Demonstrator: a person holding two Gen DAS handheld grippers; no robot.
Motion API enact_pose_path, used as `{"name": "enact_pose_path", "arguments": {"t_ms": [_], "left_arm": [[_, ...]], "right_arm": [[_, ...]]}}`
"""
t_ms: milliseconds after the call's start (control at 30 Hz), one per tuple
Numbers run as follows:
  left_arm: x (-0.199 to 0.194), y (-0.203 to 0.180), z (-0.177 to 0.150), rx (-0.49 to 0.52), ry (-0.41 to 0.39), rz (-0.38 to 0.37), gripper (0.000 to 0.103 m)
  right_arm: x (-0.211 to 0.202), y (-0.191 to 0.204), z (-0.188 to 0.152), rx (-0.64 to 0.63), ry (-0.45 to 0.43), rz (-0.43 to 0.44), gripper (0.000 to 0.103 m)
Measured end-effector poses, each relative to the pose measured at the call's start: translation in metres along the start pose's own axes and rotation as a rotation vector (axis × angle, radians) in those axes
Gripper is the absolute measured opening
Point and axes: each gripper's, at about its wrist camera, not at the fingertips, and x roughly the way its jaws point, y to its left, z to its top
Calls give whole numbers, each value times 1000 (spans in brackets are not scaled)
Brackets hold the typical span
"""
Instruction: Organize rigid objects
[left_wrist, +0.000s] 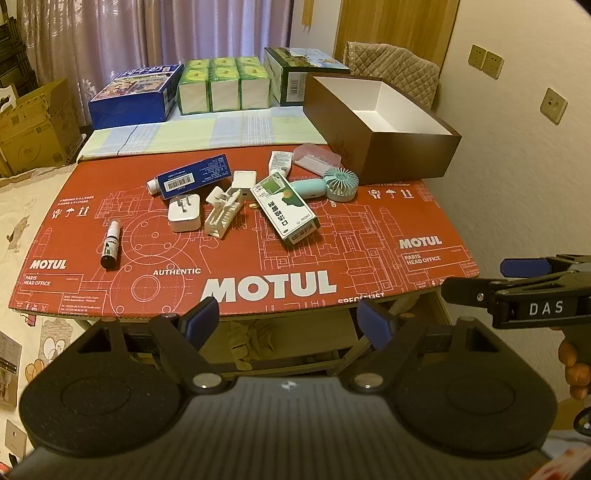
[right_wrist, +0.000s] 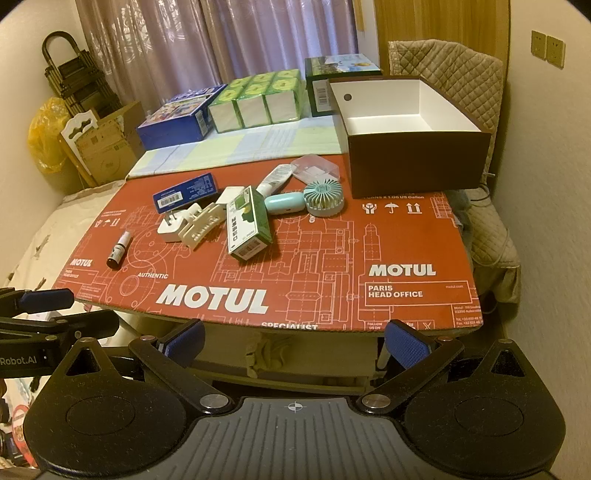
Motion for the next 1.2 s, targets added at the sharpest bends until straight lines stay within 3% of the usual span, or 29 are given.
{"name": "enact_pose_path", "arguments": {"t_ms": [1200], "left_arm": [[12,-11,14,-26,17,29,79]], "right_arm": [[14,-15,11,-15,13,23,101]]}}
